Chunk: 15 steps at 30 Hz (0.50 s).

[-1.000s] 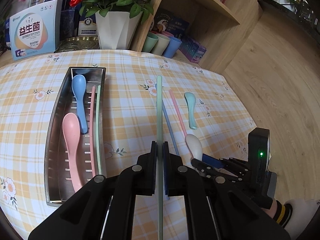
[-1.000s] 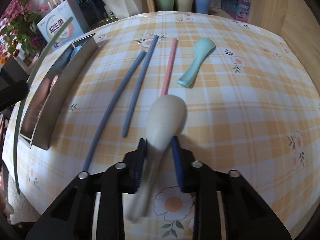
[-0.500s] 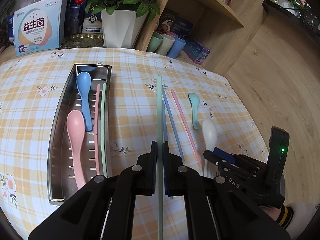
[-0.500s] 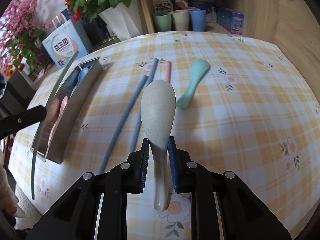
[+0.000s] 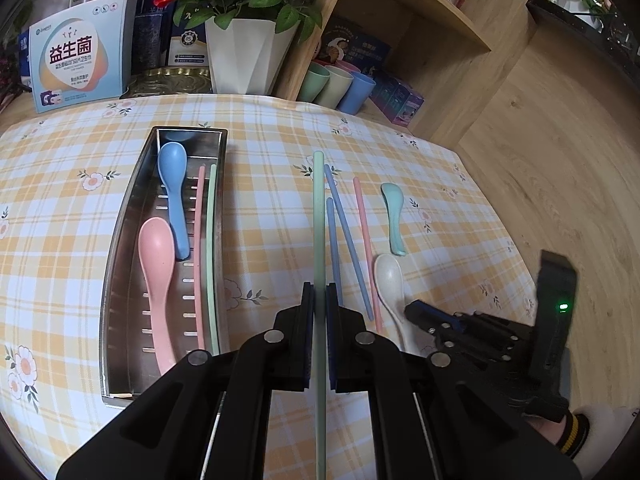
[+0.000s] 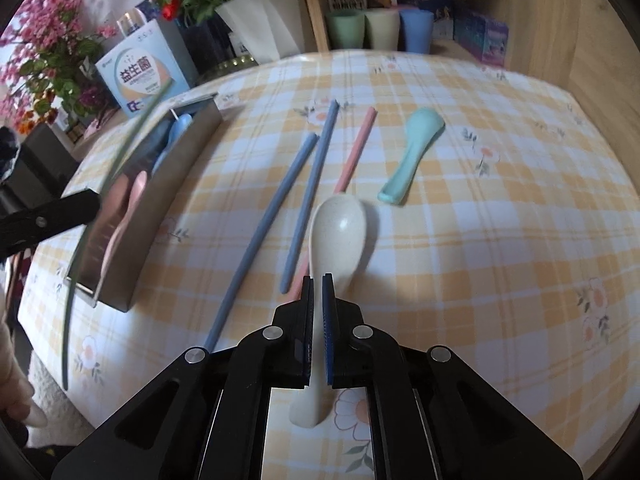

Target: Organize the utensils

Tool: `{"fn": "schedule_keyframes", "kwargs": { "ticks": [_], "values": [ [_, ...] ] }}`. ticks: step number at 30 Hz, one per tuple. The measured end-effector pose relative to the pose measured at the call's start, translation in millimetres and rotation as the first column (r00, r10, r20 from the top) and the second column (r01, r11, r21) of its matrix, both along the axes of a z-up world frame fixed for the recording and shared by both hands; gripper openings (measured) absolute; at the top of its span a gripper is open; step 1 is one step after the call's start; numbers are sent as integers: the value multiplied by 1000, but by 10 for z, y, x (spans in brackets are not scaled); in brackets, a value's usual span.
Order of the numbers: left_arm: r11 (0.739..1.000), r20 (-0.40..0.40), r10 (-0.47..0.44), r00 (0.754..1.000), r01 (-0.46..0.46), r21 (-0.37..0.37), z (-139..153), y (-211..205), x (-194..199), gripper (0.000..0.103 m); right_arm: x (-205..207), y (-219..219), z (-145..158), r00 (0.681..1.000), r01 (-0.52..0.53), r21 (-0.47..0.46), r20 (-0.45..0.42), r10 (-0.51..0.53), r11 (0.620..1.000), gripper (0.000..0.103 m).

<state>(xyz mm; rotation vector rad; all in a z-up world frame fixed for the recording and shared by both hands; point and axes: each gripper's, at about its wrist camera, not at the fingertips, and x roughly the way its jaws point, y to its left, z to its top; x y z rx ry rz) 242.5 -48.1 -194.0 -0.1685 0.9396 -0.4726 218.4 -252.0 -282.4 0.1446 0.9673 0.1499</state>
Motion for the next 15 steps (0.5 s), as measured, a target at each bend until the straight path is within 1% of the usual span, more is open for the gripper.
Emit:
{"fn": "schedule_keyframes", "kwargs": {
  "ticks": [3,5,8,9,10,11,12,13,15],
  "values": [
    [1000,-1,-3,1000,3,-3,-3,-19,3,6,-18,-4,45,1000,-10,2,-3,10,1000,5],
    [1000,-1,-4,1000,4,-5,-6,-20,-2,6,-23,-1,3,999,-12,18,-36,12,1000,5],
    [1000,0,0,1000,0,-5,-9,-9,-2,6,-39,-4,-55,999,2,19,-54,-1,1000,6],
    [1000,0,2,1000,-2,-6,-7,-10,0,6,-40,-6,-68,998,6,21,-58,-5,1000,9],
    [1000,-1,5,1000,-5,-6,-7,-4,1,6,-41,-14,-69,998,9,25,-57,-8,1000,22],
    [1000,-3,7,1000,-7,-7,-11,3,4,6,-43,-16,-61,999,14,21,-51,-13,1000,30],
    [1000,-4,8,1000,-9,-8,-13,6,6,6,-49,-16,-47,999,17,15,-40,-16,1000,44],
    [1000,-7,11,1000,-11,-9,-18,9,8,6,-55,-18,-37,999,19,13,-31,-19,1000,47],
    [1000,-10,12,1000,-12,-9,-24,16,14,6,-54,-16,-40,999,20,5,-25,-20,1000,47]
  ]
}}
